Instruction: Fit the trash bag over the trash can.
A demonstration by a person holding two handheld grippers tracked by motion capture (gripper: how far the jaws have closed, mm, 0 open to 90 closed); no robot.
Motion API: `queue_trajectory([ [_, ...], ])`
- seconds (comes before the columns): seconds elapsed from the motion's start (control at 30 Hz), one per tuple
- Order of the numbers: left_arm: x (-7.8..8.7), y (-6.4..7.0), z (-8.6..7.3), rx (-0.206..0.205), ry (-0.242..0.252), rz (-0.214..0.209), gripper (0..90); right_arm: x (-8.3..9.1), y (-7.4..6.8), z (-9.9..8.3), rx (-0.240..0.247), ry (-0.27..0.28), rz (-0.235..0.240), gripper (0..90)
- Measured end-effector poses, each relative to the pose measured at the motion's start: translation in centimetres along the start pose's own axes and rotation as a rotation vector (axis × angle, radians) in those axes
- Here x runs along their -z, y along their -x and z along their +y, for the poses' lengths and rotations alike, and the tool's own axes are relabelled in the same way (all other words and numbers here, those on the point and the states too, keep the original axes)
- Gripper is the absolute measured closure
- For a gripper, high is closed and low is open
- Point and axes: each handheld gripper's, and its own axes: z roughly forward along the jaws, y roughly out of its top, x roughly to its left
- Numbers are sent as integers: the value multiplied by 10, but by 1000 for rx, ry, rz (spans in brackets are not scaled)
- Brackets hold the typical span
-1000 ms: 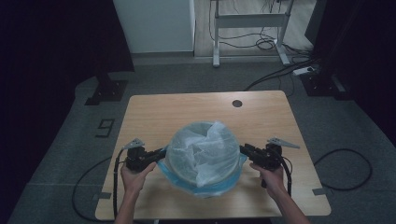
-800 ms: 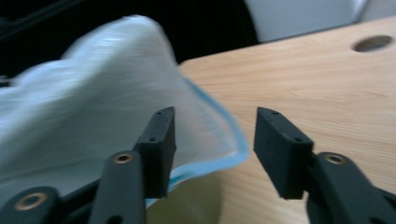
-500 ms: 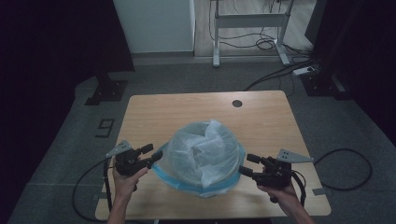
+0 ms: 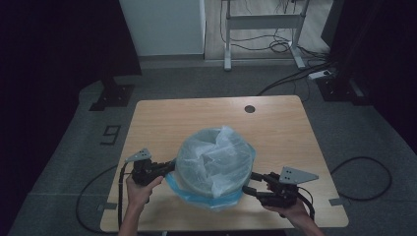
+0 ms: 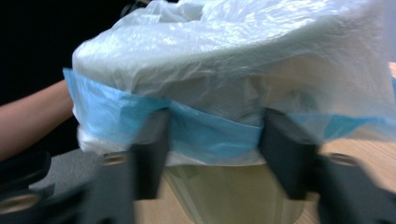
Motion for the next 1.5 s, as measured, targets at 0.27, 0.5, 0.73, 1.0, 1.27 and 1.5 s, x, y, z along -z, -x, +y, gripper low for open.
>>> queue_trajectory([
  [0.27, -16, 3, 2, 0, -43, 29, 900, -8, 4, -11, 62, -54, -54, 892],
  [0.5, -36, -6, 7, 29, -113, 109, 900, -23, 21, -20, 39, -131, -143, 893],
  [0.73, -50, -14, 9, 48, -152, 138, 900, -35, 35, -27, -2, -163, -182, 892],
  [1.0, -21, -8, 11, 2, -25, 223, 426, -29, 36, -26, -42, -92, -219, 617],
  [1.27, 22, -5, 11, -21, 177, 138, 175, -8, 33, -20, -101, 44, -204, 310],
  [1.5, 45, 12, 22, -90, 228, 142, 149, 0, 28, -9, -88, 66, -215, 279],
])
